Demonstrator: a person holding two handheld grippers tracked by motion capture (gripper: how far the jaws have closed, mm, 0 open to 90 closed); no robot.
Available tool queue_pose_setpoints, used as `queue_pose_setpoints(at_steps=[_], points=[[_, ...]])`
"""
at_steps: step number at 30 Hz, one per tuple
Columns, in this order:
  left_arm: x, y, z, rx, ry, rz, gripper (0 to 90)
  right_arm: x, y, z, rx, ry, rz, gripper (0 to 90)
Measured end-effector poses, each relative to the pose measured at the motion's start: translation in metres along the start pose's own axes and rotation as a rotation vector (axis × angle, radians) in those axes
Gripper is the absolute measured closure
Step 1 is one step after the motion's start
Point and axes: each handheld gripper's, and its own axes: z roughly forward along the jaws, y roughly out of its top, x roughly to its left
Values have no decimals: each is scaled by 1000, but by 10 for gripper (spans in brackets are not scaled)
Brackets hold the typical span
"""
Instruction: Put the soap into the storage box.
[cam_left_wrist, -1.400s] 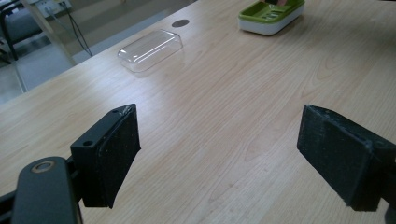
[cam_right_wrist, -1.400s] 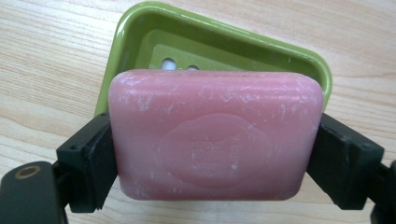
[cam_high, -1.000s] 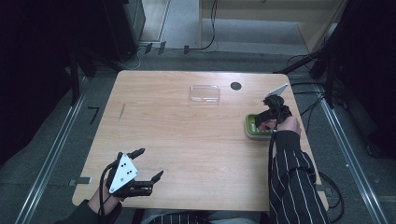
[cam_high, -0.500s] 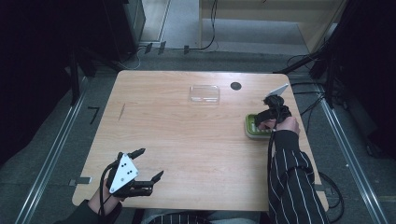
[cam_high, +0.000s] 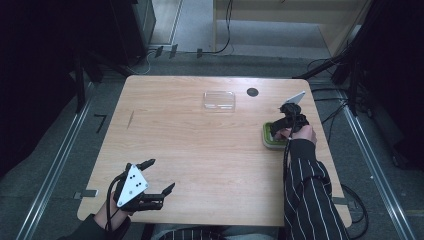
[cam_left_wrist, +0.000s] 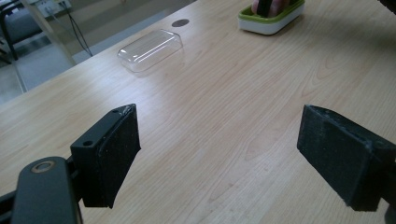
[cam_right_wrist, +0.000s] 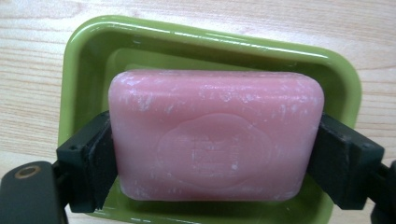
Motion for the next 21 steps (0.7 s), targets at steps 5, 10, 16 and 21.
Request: queue_pose_setpoints(at_steps=[5, 10, 16, 21], points=[[0, 0, 0, 1, -3, 0, 140, 0, 0, 2, -1, -3, 8, 135], [0, 0, 0, 0, -2, 0, 140, 0, 0, 4, 2, 0, 13, 134], [0, 0, 0, 0, -2, -1, 140, 1, 0, 6, 0, -5, 21, 134], [0, 0, 0, 2, -4, 2, 140, 0, -1, 6, 0, -5, 17, 133]])
